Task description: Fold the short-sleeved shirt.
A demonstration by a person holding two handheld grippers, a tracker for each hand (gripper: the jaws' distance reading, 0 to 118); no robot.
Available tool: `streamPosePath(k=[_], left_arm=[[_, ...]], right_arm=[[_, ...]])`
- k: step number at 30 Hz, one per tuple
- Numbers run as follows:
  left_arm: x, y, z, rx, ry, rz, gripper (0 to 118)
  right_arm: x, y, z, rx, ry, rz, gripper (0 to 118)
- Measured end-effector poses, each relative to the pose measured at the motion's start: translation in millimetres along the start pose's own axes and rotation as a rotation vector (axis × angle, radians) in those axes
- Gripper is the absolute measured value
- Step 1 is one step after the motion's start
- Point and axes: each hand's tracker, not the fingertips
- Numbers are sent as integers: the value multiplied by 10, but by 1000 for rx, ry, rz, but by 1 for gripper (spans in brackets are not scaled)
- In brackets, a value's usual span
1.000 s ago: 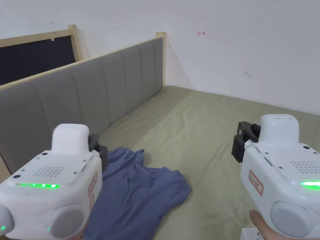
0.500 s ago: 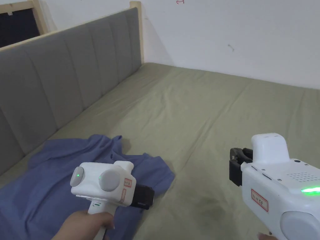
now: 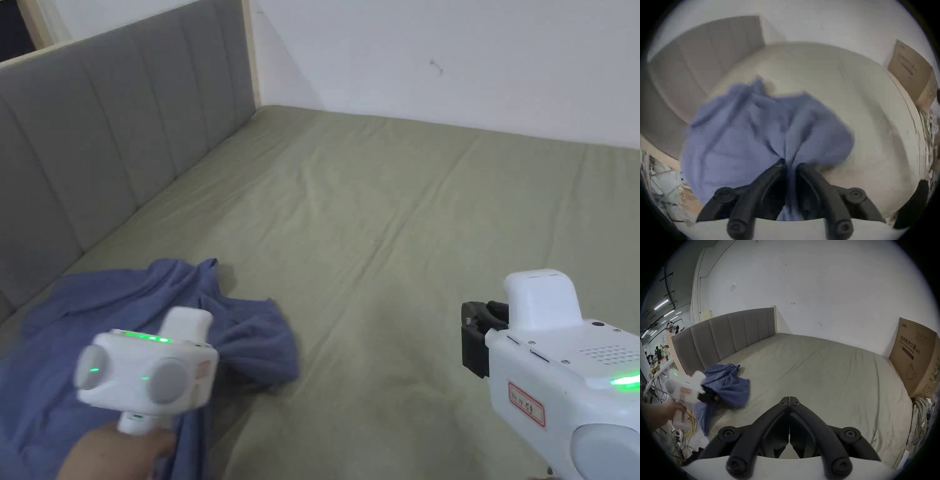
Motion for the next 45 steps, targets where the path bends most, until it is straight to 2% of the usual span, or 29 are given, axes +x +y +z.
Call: streamPosePath(k=[2, 4, 5, 10, 15, 20, 23, 29, 32, 35, 39, 40, 41, 42, 44, 45], left_arm=[[-248, 97, 348, 51, -81, 84, 6], [-302, 254, 752, 139, 36, 22, 6], [-326, 348, 957, 188, 50, -5, 6], [-203, 1035, 1962, 395, -25, -61, 6], [303, 1608, 2729, 571, -207, -132, 6], [1191, 1953, 3112, 590, -510, -196, 6], [1958, 1994, 3075, 586, -635, -280, 6], [3358, 1804, 2717, 415, -878, -399, 6], [3854, 1532, 2346, 328, -887, -447, 6], [4273, 1178, 1623, 77, -842, -444, 6], [4624, 573, 765, -242, -721, -500, 7], [4628, 442, 641, -262, -696, -486, 12], [4613, 330, 564, -263, -667, -470, 26], [4584, 243, 504, -267, -671, -440, 54], [4491, 153, 395, -305, -701, -350, 77], [4427, 135, 374, -329, -738, -306, 94]], right_arm=[[23, 27, 91, 13, -11, 4, 0], [58, 62, 208, 39, -13, -11, 0], [78, 87, 264, 49, -13, -20, 0], [205, 227, 628, 135, -37, -73, 0], [458, 329, 1116, 218, -87, -126, 0], [846, 327, 1668, 287, -180, -162, 0], [1129, 252, 1971, 302, -292, -181, 0], [1666, -50, 2396, 304, -458, -247, 0], [1864, -232, 2459, 274, -496, -268, 0], [2007, -414, 2419, 219, -529, -279, 0], [2112, -647, 2272, 157, -515, -322, 0], [2124, -700, 2229, 141, -509, -333, 0], [2131, -748, 2186, 124, -502, -342, 0], [2133, -789, 2146, 110, -495, -348, 0], [2128, -852, 2069, 86, -485, -353, 0], [2124, -868, 2034, 76, -480, -354, 0]])
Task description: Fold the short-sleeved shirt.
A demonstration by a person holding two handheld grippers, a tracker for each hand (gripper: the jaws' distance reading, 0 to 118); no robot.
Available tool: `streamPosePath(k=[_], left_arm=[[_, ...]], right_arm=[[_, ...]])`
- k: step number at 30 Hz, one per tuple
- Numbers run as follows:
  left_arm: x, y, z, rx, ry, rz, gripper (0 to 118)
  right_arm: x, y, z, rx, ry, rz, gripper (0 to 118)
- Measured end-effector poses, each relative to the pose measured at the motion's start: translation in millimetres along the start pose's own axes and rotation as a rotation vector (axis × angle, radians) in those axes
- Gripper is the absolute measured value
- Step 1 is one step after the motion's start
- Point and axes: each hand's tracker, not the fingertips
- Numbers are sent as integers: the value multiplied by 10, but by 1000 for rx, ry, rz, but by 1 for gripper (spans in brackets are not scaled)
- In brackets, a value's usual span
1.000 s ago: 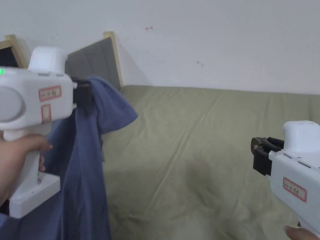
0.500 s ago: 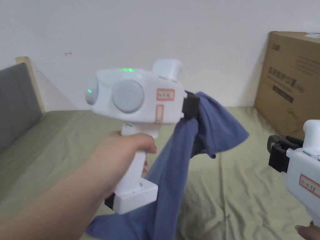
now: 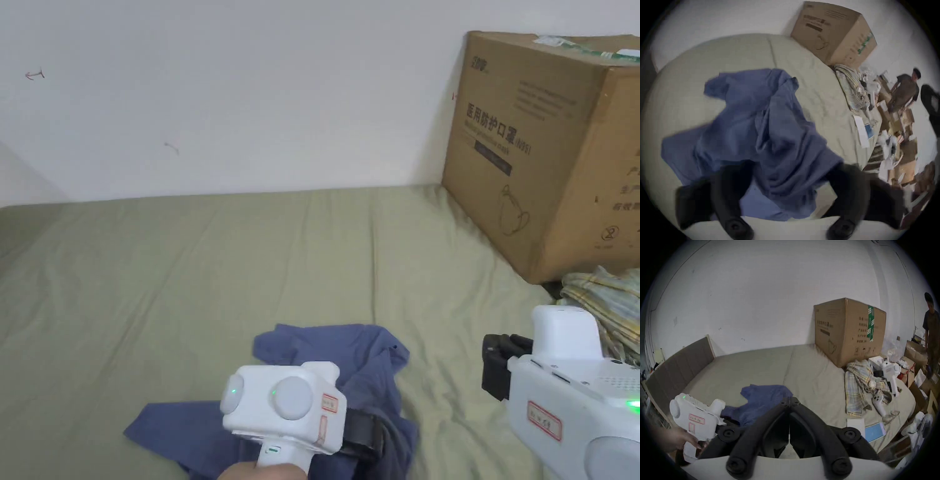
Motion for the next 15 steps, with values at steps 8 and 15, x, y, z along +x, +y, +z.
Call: streamPosePath(k=[8, 15], left_arm=[[-197, -34, 1393, 434, 9, -46, 101], [-543, -680, 2411, 707, 316, 17, 0]], right_arm=[[-169, 106, 30, 24, 44, -13, 0], [-399, 135, 136, 94, 59, 22, 0]])
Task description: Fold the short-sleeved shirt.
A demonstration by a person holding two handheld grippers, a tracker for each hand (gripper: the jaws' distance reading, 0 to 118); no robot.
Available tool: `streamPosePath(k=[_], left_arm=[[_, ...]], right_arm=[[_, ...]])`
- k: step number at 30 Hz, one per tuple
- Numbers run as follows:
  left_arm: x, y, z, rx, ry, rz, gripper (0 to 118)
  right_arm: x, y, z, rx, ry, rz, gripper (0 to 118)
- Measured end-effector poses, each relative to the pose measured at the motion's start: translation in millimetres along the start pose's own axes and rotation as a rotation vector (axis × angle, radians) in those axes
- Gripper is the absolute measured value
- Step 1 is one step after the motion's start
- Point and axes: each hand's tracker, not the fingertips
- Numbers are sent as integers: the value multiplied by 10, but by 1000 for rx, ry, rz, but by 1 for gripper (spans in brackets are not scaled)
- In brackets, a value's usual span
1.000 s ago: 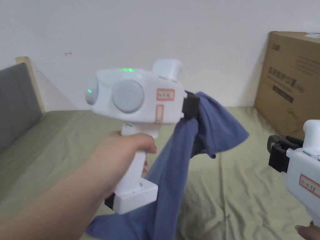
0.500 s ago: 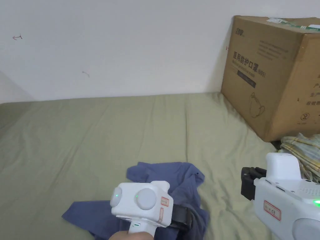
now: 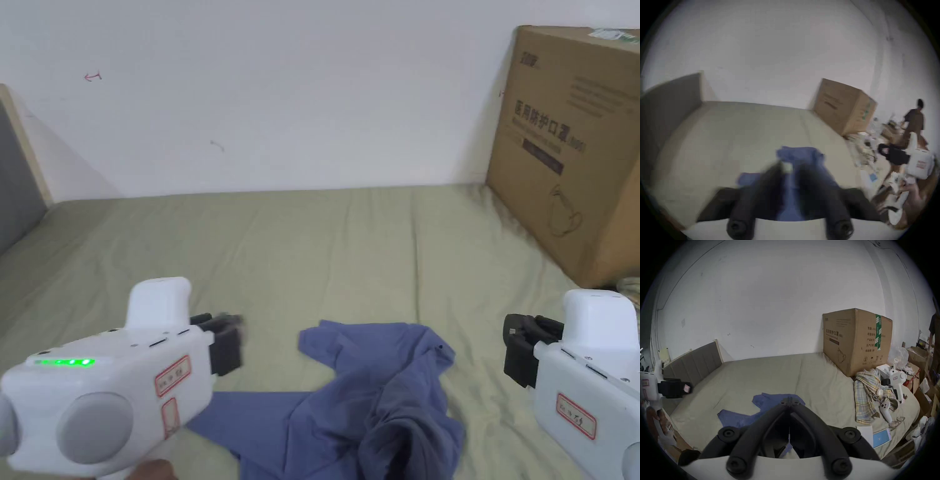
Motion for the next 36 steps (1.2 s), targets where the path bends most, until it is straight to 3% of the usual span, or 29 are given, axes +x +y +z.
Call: streamPosePath(k=[1, 3, 6, 11, 14, 15, 17, 18, 23, 24, 25, 26, 27, 28, 29, 30, 33, 35, 36], left_arm=[[-80, -71, 70, 5, 88, 10, 0], [-331, -160, 70, -43, -15, 87, 0], [-550, -243, -91, -135, 48, 153, 0], [-843, -298, -943, -360, 62, 118, 0], [-1027, -398, -1507, -461, 91, 173, 0], [-1080, -446, -1677, -485, 110, 179, 9], [-1142, -578, -2000, -543, 153, 169, 92], [-1157, -642, -2109, -540, 142, 169, 108], [-1081, -1056, -2530, -672, 99, 156, 110], [-974, -1100, -2532, -657, 149, 78, 110], [-874, -1076, -2491, -626, 167, -26, 109], [-813, -1071, -2456, -607, 153, -52, 101], [-769, -1025, -2345, -568, 112, -50, 80], [-734, -997, -2236, -529, 80, -49, 24], [-726, -973, -2157, -507, 32, -25, 4], [-723, -942, -2024, -504, -59, 35, 4], [-649, -924, -1680, -431, -54, 27, 4], [-705, -853, -1478, -376, -28, 8, 4], [-715, -845, -1394, -383, -43, 25, 4]], right_arm=[[-31, -12, -15, -2, 4, 3, 0], [-86, -48, -60, -17, 12, 12, 0], [-145, -98, -124, -42, 34, 24, 0], [-156, -181, -237, -77, 47, 46, 0], [-107, -245, -321, -101, 31, 60, 0], [-80, -269, -358, -110, 23, 62, 0], [-35, -320, -451, -136, 2, 66, 0], [-14, -344, -505, -152, -5, 65, 0], [103, -406, -848, -208, -6, 61, 0], [115, -405, -940, -212, -8, 64, 0], [130, -395, -1046, -218, -10, 64, 0], [151, -380, -1147, -227, -2, 57, 0], [174, -355, -1293, -252, 22, 47, 0], [189, -320, -1473, -276, 37, 51, 0], [195, -288, -1646, -297, 55, 64, 0], [205, -251, -1836, -321, 88, 78, 0], [267, -155, -2419, -409, 154, 54, 2], [293, -126, -2845, -509, 112, 9, 84], [320, -146, -3057, -581, 109, -23, 99]])
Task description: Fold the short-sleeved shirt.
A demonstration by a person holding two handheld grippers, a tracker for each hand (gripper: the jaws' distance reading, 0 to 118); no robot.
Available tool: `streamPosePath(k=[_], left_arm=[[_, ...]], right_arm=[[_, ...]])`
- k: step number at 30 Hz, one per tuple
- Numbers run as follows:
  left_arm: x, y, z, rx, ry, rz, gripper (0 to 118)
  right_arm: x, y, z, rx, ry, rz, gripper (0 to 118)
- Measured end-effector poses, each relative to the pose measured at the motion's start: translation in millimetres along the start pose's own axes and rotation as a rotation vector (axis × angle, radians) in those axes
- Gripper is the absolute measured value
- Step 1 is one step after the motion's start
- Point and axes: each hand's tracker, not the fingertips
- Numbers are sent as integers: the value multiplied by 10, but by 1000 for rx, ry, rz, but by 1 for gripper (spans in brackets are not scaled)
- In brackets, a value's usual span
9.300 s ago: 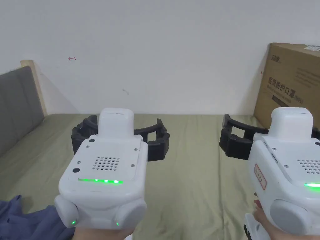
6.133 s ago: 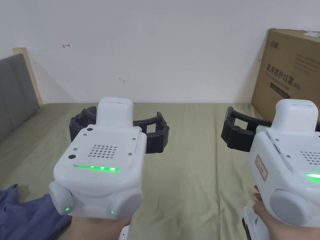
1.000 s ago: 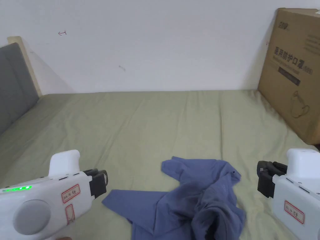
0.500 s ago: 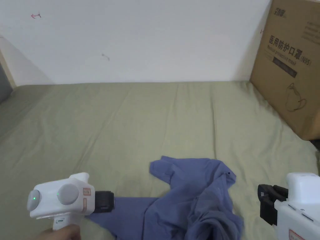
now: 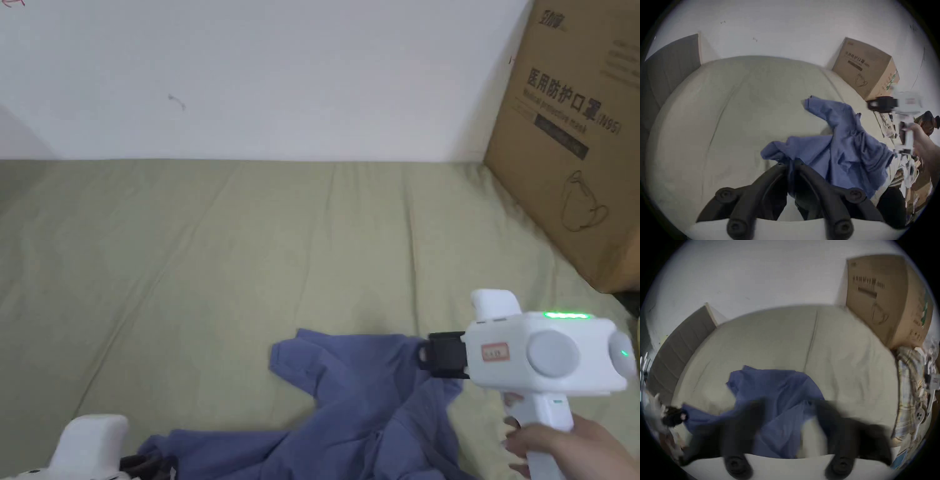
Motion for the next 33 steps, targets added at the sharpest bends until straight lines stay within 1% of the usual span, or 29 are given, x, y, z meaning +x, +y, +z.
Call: streamPosePath(k=[1, 2, 4, 5, 6, 7, 8, 9, 10, 11, 12, 13, 15, 18, 21, 23, 24, 26, 28, 30, 33], left_arm=[[-28, -5, 60, -3, -16, 18, 4], [-44, -22, 105, -1, -23, 30, 4], [-37, -66, 176, -11, -34, 26, 4], [-31, -83, 201, -25, -36, 17, 4], [-35, -81, 208, -31, -36, 3, 4], [-26, -91, 229, -30, -29, -15, 4], [-23, -86, 241, -29, -21, -23, 4], [-33, -69, 258, -29, -21, -19, 4], [-47, -52, 279, -29, -25, -14, 4], [-59, -32, 325, -19, -33, 0, 4], [-67, -6, 392, 8, -37, 9, 4], [-62, 26, 519, 76, -20, 16, 4], [-78, 174, 754, 138, -14, 5, 4], [-126, 471, 1182, 224, 14, -32, 4], [-161, 803, 1573, 296, 88, -136, 4], [-166, 1014, 1771, 330, 123, -149, 4], [-154, 1132, 1857, 342, 127, -162, 4], [-88, 1337, 2005, 350, 128, -177, 4], [-38, 1550, 2131, 382, 132, -175, 4], [12, 1741, 2219, 419, 147, -171, 4], [30, 2029, 2248, 464, 176, -166, 4]], right_arm=[[61, 49, -161, -35, 7, -35, 99], [97, 91, -268, -42, -16, -62, 99], [173, 168, -542, -148, -40, -106, 98], [194, 172, -667, -207, -49, -112, 92], [197, 155, -763, -252, -70, -105, 71], [172, 109, -805, -295, -85, -77, 71], [121, 80, -777, -293, -119, -30, 62], [52, 67, -644, -228, -135, 52, 51], [16, 72, -516, -183, -46, 76, 18], [-24, 70, -380, -169, -13, 86, 9], [-75, 66, -187, -118, -58, 110, 9], [-101, 69, 35, -77, -62, 126, 9], [-96, 110, 516, -5, 0, 125, 9], [-67, 166, 1319, 102, 33, 128, 9], [-24, 258, 2093, 204, 20, 127, 9], [-10, 359, 2495, 256, 27, 119, 9], [-12, 411, 2671, 286, 14, 111, 9], [-32, 519, 2960, 333, -4, 118, 9], [-98, 652, 3183, 384, -37, 141, 9], [-136, 798, 3314, 406, -51, 145, 9], [-211, 1063, 3389, 448, -106, 162, 9]])
